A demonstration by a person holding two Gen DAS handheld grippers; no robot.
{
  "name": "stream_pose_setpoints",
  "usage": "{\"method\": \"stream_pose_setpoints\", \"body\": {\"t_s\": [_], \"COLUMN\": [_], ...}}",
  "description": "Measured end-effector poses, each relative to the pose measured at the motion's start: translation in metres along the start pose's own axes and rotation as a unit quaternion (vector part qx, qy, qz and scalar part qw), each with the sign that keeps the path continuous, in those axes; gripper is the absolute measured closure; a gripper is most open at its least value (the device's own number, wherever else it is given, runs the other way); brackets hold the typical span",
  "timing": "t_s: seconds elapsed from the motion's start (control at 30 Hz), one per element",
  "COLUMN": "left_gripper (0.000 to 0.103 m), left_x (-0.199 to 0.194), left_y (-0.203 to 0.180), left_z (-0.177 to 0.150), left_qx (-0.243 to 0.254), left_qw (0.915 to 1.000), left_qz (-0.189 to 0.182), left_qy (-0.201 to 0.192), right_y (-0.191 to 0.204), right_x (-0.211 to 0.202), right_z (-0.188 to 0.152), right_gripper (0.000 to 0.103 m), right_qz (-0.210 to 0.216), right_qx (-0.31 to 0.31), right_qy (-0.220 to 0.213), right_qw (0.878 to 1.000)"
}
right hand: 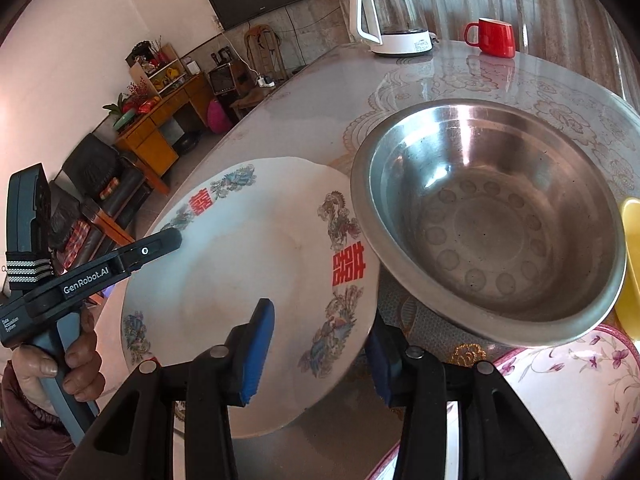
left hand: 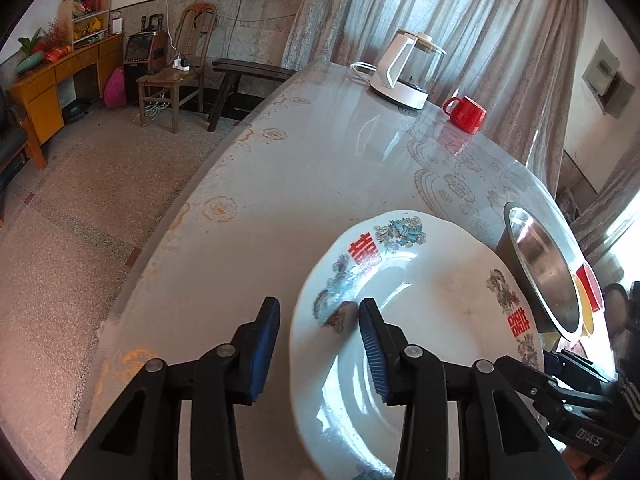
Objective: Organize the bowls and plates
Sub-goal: 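Move both tools to the double-happiness plate and grip its rim, then lift the double-happiness plate with both tools over the purple-flowered plate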
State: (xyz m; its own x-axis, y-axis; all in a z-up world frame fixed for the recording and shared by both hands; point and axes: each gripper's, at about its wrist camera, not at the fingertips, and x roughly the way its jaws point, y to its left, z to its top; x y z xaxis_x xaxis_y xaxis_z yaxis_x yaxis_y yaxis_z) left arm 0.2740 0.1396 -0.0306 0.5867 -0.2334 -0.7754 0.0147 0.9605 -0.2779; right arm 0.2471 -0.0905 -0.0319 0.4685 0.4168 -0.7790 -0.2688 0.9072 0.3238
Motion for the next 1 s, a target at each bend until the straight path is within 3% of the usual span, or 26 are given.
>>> {"method": "stream_pose_setpoints", "body": {"t_s": [0.1, 0.23, 0.4, 0.53, 0.67, 0.73, 0.87, 1.0], "left_gripper": [0.068, 0.072, 0.07, 0.07, 0.07, 0.07, 0.07, 0.069], "left_x": [-0.001, -0.01, -0.009, -0.009, -0.015, -0.015, -0.012, -0.014], "left_y": [-0.006, -0.002, -0.005, -0.004, -0.006, -0.003, -0.002, -0.011], "left_z": [-0.004, -0.015, -0.02, -0.016, -0.027, -0.028, -0.022, -0.029], "left_qx": [0.009, 0.02, 0.031, 0.009, 0.033, 0.029, 0.017, 0.034], "left_qw": [0.9999, 0.9998, 0.9995, 0.9998, 0.9993, 0.9996, 0.9998, 0.9991], "left_qz": [0.012, 0.001, 0.003, 0.012, 0.015, 0.004, 0.005, 0.027], "left_qy": [-0.005, -0.006, 0.007, 0.014, 0.003, 0.008, 0.008, -0.002], "right_y": [0.005, 0.008, 0.015, 0.016, 0.01, 0.011, 0.019, 0.016], "right_x": [0.005, 0.007, 0.011, 0.009, 0.007, 0.007, 0.01, 0.006], "right_z": [0.002, 0.001, 0.007, 0.005, 0.003, 0.002, 0.003, 0.001], "right_gripper": [0.058, 0.058, 0.04, 0.044, 0.058, 0.057, 0.044, 0.049], "right_qz": [-0.019, -0.026, -0.022, -0.033, -0.036, -0.045, -0.053, -0.059], "right_qx": [-0.014, -0.031, -0.061, -0.074, -0.058, -0.065, -0.082, -0.064], "right_qy": [0.002, 0.006, 0.022, 0.027, 0.015, 0.011, 0.019, 0.009], "right_qw": [1.0, 0.999, 0.998, 0.996, 0.998, 0.997, 0.995, 0.996]}}
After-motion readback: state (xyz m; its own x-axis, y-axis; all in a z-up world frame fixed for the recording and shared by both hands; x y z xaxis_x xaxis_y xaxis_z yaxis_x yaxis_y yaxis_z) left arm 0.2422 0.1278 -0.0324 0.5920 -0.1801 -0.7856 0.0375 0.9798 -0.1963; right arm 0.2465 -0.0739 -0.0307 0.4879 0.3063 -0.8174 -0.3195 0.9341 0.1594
